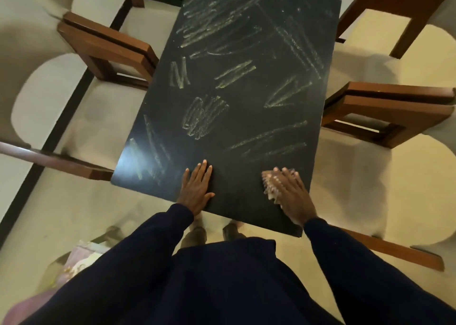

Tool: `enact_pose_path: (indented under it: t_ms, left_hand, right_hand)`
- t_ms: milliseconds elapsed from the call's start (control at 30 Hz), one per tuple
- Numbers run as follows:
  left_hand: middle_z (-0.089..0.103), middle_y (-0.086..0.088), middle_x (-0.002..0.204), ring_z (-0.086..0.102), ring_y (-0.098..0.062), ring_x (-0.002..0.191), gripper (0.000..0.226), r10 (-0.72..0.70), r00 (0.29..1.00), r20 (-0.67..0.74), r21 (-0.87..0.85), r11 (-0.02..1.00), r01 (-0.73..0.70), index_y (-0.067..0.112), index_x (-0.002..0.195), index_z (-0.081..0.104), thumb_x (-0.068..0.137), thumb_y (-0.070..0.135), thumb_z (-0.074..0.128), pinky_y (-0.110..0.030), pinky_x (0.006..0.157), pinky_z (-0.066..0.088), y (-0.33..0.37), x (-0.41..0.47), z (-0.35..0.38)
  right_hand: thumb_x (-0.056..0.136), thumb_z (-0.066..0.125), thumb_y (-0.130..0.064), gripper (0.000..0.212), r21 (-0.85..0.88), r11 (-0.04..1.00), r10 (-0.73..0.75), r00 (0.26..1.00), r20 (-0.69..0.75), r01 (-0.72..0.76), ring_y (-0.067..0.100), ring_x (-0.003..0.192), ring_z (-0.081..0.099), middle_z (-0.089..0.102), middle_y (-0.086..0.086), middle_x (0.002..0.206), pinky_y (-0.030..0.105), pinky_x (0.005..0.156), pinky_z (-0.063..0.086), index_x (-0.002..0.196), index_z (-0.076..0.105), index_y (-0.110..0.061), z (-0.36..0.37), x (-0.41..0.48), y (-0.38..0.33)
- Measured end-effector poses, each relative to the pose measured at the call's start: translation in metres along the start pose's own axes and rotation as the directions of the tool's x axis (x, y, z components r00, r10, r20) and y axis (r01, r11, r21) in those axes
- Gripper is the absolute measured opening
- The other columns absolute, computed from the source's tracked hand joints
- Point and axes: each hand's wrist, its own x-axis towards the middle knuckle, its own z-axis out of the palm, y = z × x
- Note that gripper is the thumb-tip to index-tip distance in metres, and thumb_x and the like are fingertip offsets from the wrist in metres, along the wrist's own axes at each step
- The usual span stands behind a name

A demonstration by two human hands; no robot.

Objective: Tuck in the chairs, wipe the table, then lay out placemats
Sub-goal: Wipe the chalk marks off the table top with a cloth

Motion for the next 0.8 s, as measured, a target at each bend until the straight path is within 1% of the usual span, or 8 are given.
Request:
enact_pose_path:
  t_ms: [167,300,433,500,567,667,733,800]
  left_hand:
    - [-0.009,-0.011,0.177,-0.004,-0.031,0.164,0.094,-0.001,1.000,0.002,-0.005,1.000,0.001,0.018,0.167,-0.004,0.105,0.046,0.061,-0.049,0.124,-0.017,-0.001,-0.002,0.011]
    - [-0.007,-0.011,0.177,-0.001,-0.032,0.164,0.093,-0.013,1.000,-0.010,-0.002,1.000,0.013,0.016,0.169,0.001,0.104,0.047,0.061,-0.049,0.125,-0.015,-0.002,-0.003,0.011]
    - [-0.008,-0.011,0.177,-0.002,-0.032,0.165,0.093,-0.039,0.999,-0.018,-0.015,0.999,0.039,0.015,0.169,0.001,0.105,0.047,0.060,-0.048,0.124,-0.017,-0.012,-0.009,0.010]
    - [-0.007,-0.012,0.176,-0.002,-0.033,0.164,0.093,-0.049,0.999,-0.023,-0.036,0.998,0.048,0.015,0.169,0.003,0.105,0.047,0.061,-0.048,0.124,-0.017,-0.020,-0.015,0.011]
    - [-0.006,-0.012,0.177,-0.002,-0.033,0.164,0.093,-0.065,0.998,-0.015,-0.060,0.996,0.064,0.014,0.169,0.004,0.104,0.046,0.062,-0.048,0.125,-0.015,-0.030,-0.020,0.012]
    - [-0.005,-0.013,0.177,-0.002,-0.034,0.164,0.091,-0.073,0.997,-0.026,-0.070,0.995,0.071,0.013,0.169,0.007,0.105,0.045,0.062,-0.050,0.126,-0.012,-0.047,-0.024,0.012]
    - [-0.005,-0.013,0.177,-0.003,-0.034,0.165,0.090,-0.073,0.997,-0.026,-0.067,0.995,0.072,0.013,0.169,0.006,0.105,0.046,0.060,-0.051,0.127,-0.012,-0.056,-0.027,0.011]
    - [-0.004,-0.014,0.177,-0.001,-0.034,0.165,0.089,-0.069,0.997,-0.040,-0.062,0.996,0.067,0.012,0.170,0.007,0.105,0.046,0.059,-0.052,0.127,-0.011,-0.067,-0.030,0.009]
  right_hand:
    - [0.092,0.070,-0.008,0.093,0.108,0.924,0.378,0.922,-0.090,-0.368,0.036,0.165,0.002,0.012,0.013,0.178,0.059,0.132,-0.002,0.170,0.021,-0.017,-0.005,0.062,-0.050]
    - [0.090,0.073,-0.009,0.097,0.064,0.997,0.044,0.999,-0.004,-0.044,0.034,0.165,-0.004,0.003,0.009,0.179,0.060,0.132,0.003,0.170,0.018,-0.022,0.016,0.058,-0.088]
    - [0.095,0.061,-0.011,0.089,0.046,0.958,-0.287,0.947,0.143,0.283,0.027,0.166,-0.009,-0.001,0.002,0.180,0.056,0.134,0.001,0.171,0.017,-0.026,0.015,0.022,-0.062]
    - [0.094,0.071,-0.012,0.091,0.022,0.977,-0.213,0.973,0.083,0.212,0.026,0.166,-0.003,0.006,0.003,0.180,0.057,0.134,0.006,0.170,0.023,-0.023,0.011,0.015,-0.039]
    - [0.091,0.078,-0.011,0.095,0.036,0.999,0.034,0.999,-0.006,-0.034,0.029,0.166,0.001,0.009,0.005,0.179,0.058,0.133,0.008,0.168,0.025,-0.020,0.007,0.024,-0.038]
    - [0.091,0.072,-0.005,0.090,0.124,0.909,0.411,0.905,-0.110,-0.397,0.036,0.165,0.003,0.013,0.013,0.178,0.061,0.132,0.001,0.168,0.026,-0.015,0.011,0.057,-0.082]
    - [0.089,0.070,-0.005,0.093,0.167,0.893,0.438,0.894,-0.099,-0.419,0.039,0.165,-0.001,0.009,0.016,0.178,0.059,0.130,-0.008,0.169,0.022,-0.015,0.018,0.075,-0.122]
    - [0.088,0.070,-0.003,0.101,0.133,0.965,0.235,0.971,-0.049,-0.227,0.038,0.165,-0.006,0.002,0.012,0.179,0.060,0.131,-0.005,0.170,0.014,-0.019,0.031,0.074,-0.152]
